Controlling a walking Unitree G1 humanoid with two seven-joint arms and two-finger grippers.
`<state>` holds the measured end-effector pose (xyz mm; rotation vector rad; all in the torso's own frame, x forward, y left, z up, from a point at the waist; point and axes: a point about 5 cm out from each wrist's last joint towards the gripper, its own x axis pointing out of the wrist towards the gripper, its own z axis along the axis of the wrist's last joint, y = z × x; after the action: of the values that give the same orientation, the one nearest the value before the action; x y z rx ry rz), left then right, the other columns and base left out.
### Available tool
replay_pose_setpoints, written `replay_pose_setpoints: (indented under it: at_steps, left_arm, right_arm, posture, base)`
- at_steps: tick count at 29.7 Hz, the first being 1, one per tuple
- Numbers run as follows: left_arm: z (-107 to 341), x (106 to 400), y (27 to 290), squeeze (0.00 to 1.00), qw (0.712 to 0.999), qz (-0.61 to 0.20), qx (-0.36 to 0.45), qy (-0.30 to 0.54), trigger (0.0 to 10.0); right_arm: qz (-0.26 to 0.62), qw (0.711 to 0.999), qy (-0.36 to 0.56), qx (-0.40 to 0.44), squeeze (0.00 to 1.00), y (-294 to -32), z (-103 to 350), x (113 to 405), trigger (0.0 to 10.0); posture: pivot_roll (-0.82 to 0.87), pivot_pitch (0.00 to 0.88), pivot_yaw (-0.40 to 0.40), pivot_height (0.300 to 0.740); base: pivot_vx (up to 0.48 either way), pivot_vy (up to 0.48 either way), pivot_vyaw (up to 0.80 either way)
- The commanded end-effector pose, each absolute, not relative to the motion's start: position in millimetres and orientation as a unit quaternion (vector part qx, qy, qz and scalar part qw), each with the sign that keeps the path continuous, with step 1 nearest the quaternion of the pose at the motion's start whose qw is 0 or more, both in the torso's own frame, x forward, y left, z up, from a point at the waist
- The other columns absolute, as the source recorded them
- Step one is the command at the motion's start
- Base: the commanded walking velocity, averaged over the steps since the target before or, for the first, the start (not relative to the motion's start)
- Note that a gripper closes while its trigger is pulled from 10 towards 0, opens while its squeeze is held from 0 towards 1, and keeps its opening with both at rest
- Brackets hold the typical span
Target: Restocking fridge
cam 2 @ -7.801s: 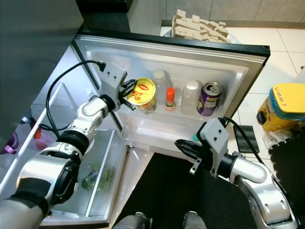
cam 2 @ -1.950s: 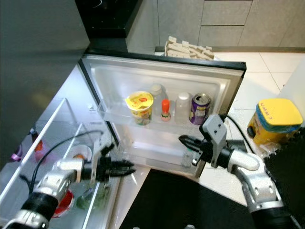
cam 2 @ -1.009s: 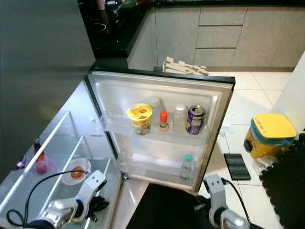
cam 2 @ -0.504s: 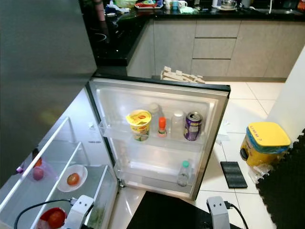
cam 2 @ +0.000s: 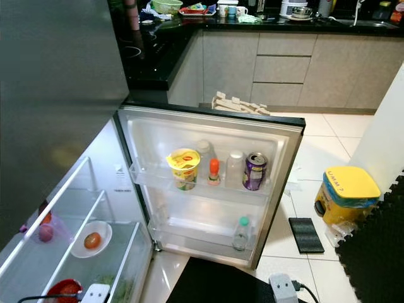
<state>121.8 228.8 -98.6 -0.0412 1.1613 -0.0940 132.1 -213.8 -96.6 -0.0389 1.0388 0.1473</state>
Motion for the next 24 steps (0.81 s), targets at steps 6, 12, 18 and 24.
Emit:
replay_pose_setpoints:
  at_steps: [6, 12, 18, 24]
  left_arm:
    - [-100.9, 121.4, 220.4, 0.0, 0.835, -0.035, -0.038, 0.548, 10.0]
    - [-100.9, 121.1, 220.9, 0.0, 0.834, -0.036, -0.037, 0.55, 10.0]
    - [-100.8, 121.1, 221.5, 0.0, 0.834, -0.036, -0.037, 0.55, 10.0]
    - [-100.7, 121.3, 221.6, 0.0, 0.834, -0.037, -0.035, 0.55, 10.0]
  right_arm:
    - [0.068, 0.857, 0.51, -0.022, 0.0, -214.1, -99.3, 125.4, 10.0]
    - [0.066, 0.857, 0.51, -0.023, 0.0, -214.8, -99.1, 125.8, 10.0]
    - [0.069, 0.857, 0.511, -0.023, 0.0, -212.6, -99.6, 126.1, 10.0]
    - [0.072, 0.854, 0.514, -0.022, 0.0, -209.9, -100.7, 124.3, 10.0]
  posture:
    - [0.04, 0.0, -0.013, 0.74]
    - [0.04, 0.0, -0.009, 0.74]
    - [0.04, 0.0, -0.007, 0.74]
    - [0.05, 0.0, -0.004, 0.74]
  base:
    - [-0.323, 0.0, 0.0]
    - [-0.325, 0.0, 0.0]
    - [-0.325, 0.0, 0.0]
    - [-0.322, 0.0, 0.0]
